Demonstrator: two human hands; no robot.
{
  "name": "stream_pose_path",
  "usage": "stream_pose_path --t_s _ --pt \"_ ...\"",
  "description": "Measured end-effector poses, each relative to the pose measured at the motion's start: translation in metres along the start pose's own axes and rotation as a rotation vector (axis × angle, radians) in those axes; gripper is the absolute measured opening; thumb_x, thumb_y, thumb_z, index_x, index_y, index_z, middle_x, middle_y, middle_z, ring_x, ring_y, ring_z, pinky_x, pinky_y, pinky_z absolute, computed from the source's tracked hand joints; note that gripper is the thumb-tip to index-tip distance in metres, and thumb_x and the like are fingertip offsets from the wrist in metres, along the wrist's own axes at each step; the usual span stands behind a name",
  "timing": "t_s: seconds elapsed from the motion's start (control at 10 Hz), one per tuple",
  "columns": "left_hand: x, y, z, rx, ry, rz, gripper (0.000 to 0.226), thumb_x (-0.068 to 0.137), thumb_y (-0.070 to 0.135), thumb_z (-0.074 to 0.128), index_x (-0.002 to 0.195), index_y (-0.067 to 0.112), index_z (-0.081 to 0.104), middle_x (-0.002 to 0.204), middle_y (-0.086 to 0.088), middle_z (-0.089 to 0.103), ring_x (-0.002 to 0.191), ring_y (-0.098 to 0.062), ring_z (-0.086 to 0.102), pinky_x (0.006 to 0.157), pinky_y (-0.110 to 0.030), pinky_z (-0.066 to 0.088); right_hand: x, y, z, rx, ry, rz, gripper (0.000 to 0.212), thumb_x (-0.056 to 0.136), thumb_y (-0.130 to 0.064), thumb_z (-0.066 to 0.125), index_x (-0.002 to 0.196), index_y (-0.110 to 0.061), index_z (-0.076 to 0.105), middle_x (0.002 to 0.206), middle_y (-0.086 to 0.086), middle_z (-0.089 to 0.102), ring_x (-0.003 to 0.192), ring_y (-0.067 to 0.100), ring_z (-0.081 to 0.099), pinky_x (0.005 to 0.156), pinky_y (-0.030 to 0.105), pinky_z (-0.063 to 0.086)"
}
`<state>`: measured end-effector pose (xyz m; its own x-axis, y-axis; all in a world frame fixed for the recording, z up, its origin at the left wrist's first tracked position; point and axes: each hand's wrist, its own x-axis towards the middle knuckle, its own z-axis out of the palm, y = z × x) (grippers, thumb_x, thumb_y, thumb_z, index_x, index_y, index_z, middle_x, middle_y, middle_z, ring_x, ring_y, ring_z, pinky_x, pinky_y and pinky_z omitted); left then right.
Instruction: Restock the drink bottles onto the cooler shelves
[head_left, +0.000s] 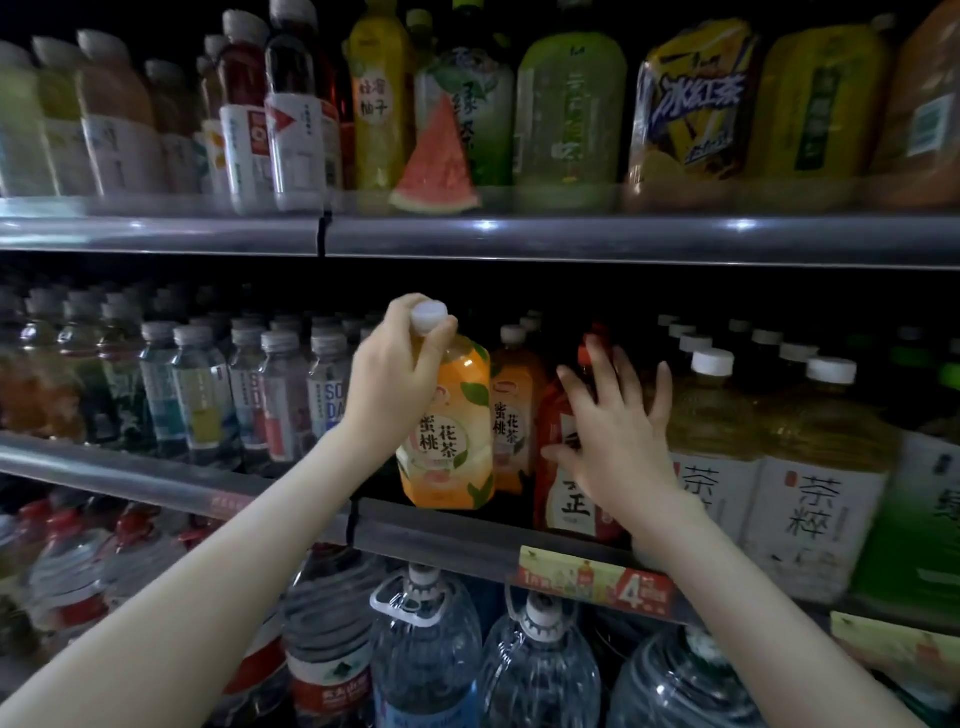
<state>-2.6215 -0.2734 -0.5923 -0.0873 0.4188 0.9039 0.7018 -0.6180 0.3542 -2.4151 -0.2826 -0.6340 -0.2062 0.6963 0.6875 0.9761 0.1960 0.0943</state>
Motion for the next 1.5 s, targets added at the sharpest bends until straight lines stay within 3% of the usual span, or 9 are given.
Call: stream_pose_path --t_s 0.3,0.4,0.5,0.7,0.8,0.9,1.0,1.3,1.5 --pt "0.005 -0.001 0.046 -0.135 -0.135 -0.199 0.021 0.096 0.03 0.052 0.109 0.014 0.056 0.085 0.016 0.059 0.082 -0.007 0.059 0.063 -0.009 0.041 0.006 0.002 -0.002 0.005 -0.13 -0.038 0.09 0.081 -0.049 0.067 0.151 -0.021 0.016 0.158 0.01 -0.018 0.142 0.038 0.011 0.117 0.044 0.013" --pt "0.01 0.005 0.067 -0.144 -0.245 -0.209 0.029 0.096 0.034 0.05 0.115 0.013 0.056 0.101 0.006 0.064 0.092 -0.015 0.061 0.077 -0.03 0.049 0.005 0.004 -0.001 -0.005 -0.145 -0.044 0.093 0.081 -0.051 0.067 0.151 -0.024 0.013 0.156 0.008 -0.026 0.142 0.038 0.01 0.115 0.044 0.021" --pt "0.004 -0.004 0.076 -0.141 -0.246 -0.227 0.029 0.096 0.035 0.05 0.113 0.013 0.056 0.105 0.001 0.067 0.093 -0.022 0.064 0.075 -0.039 0.052 0.005 0.005 -0.001 0.001 -0.155 -0.053 0.091 0.082 -0.05 0.067 0.151 -0.025 0.013 0.156 0.006 -0.028 0.141 0.038 0.012 0.115 0.043 0.023" --pt "-0.002 -0.015 0.076 -0.155 -0.257 -0.19 0.033 0.097 0.034 0.048 0.123 0.015 0.05 0.11 -0.003 0.062 0.098 -0.025 0.061 0.078 -0.038 0.051 0.009 0.003 0.005 -0.027 -0.086 -0.105 0.091 0.075 -0.047 0.074 0.15 -0.02 0.028 0.161 0.0 0.013 0.136 0.04 0.026 0.112 0.049 0.025" --pt "-0.032 -0.005 0.094 0.084 -0.021 -0.134 0.047 0.098 0.033 0.038 0.137 0.006 0.042 0.132 -0.014 0.052 0.123 -0.03 0.044 0.098 -0.036 0.037 0.011 0.007 0.015 -0.053 -0.011 -0.093 0.095 0.06 -0.045 0.085 0.14 -0.013 0.045 0.148 0.007 0.042 0.125 0.044 0.041 0.104 0.053 0.036" --pt "-0.062 0.001 0.107 0.166 0.062 -0.128 0.053 0.097 0.033 0.036 0.14 0.004 0.037 0.142 -0.019 0.04 0.133 -0.035 0.033 0.11 -0.043 0.028 0.01 0.009 0.023 -0.028 0.043 -0.088 0.093 0.053 -0.039 0.09 0.133 -0.008 0.052 0.14 0.011 0.05 0.118 0.047 0.046 0.099 0.056 0.04" --pt "-0.08 -0.002 0.118 0.277 -0.021 -0.142 0.059 0.094 0.033 0.047 0.144 0.01 0.026 0.149 -0.026 0.024 0.14 -0.043 0.018 0.116 -0.045 0.011 0.007 0.007 0.031 -0.005 0.054 -0.067 0.086 0.063 -0.029 0.086 0.137 -0.008 0.047 0.144 0.011 0.045 0.122 0.046 0.038 0.103 0.059 0.033" --pt "-0.078 0.016 0.096 0.468 -0.259 -0.327 0.059 0.094 0.035 0.038 0.146 0.012 0.022 0.149 -0.033 0.019 0.136 -0.055 0.017 0.104 -0.066 0.021 0.005 -0.01 0.013 0.098 -0.105 -0.037 0.084 0.068 -0.017 0.08 0.143 -0.014 0.043 0.152 0.007 0.037 0.131 0.05 0.036 0.107 0.058 0.022" --pt "-0.07 0.099 0.062 0.292 -0.701 -0.536 0.061 0.095 0.039 0.032 0.15 0.015 0.022 0.152 -0.024 0.021 0.141 -0.04 0.02 0.111 -0.057 0.023 -0.018 0.014 -0.057 0.409 -0.504 0.143 0.072 0.089 -0.008 0.06 0.151 -0.016 0.024 0.158 0.006 0.021 0.145 0.032 0.019 0.118 0.05 0.019"
